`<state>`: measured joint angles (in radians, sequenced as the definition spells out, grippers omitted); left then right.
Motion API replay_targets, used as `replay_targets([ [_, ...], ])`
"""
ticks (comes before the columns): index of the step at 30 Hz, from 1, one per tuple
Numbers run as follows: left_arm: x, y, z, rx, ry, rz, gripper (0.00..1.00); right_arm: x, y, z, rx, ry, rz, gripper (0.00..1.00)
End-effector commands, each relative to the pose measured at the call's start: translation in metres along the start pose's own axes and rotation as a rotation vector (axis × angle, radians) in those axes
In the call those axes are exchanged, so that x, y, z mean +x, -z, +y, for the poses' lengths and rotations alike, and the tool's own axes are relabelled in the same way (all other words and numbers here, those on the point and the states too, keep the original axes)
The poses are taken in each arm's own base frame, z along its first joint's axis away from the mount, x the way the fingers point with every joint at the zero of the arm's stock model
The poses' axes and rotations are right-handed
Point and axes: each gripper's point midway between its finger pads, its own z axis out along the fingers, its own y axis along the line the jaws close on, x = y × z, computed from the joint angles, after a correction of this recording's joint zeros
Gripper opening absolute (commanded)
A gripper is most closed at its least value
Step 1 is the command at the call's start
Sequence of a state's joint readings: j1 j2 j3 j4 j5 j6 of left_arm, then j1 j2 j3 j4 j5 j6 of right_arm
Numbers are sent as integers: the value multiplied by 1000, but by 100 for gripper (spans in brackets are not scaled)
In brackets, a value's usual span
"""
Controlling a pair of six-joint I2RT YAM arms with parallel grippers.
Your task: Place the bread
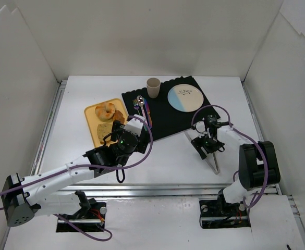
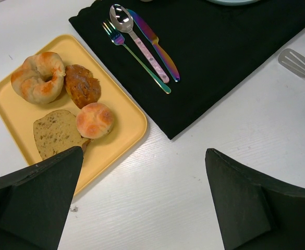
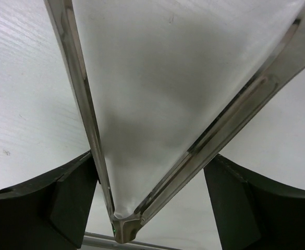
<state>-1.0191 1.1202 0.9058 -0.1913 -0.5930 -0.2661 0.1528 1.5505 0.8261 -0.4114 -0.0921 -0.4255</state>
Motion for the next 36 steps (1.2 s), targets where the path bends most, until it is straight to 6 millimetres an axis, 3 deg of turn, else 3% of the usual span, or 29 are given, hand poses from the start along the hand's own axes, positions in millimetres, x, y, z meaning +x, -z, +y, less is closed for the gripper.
replay_targets([
  [1,-34,5,4,-13,73,-77,99,-1,3,-7,48,14,17,74],
  [5,-32,4,3,-16,67,-70,99,-8,12,-8,58,6,-24,67],
  [8,-34,4,3,-16,69,-72,99,-18,30,-9,69,-15,-90,63],
  [14,-33,3,2,-11,70,-73,99,-48,96,-2,37,-47,-228,61],
  [19,-31,0,0,-16,60,-62,99,-68,135,1,44,-78,-305,58],
  [22,-30,-3,-1,-22,57,-56,99,-77,156,-4,76,-137,-326,47],
  [25,-30,-4,-2,-29,56,-51,98,-86,173,-5,93,-181,-351,46],
  [30,-30,1,17,-112,82,-63,98,-118,201,35,-40,-172,-462,45],
  [36,-42,38,59,-204,166,-116,96,-178,219,106,-153,-31,-589,46],
])
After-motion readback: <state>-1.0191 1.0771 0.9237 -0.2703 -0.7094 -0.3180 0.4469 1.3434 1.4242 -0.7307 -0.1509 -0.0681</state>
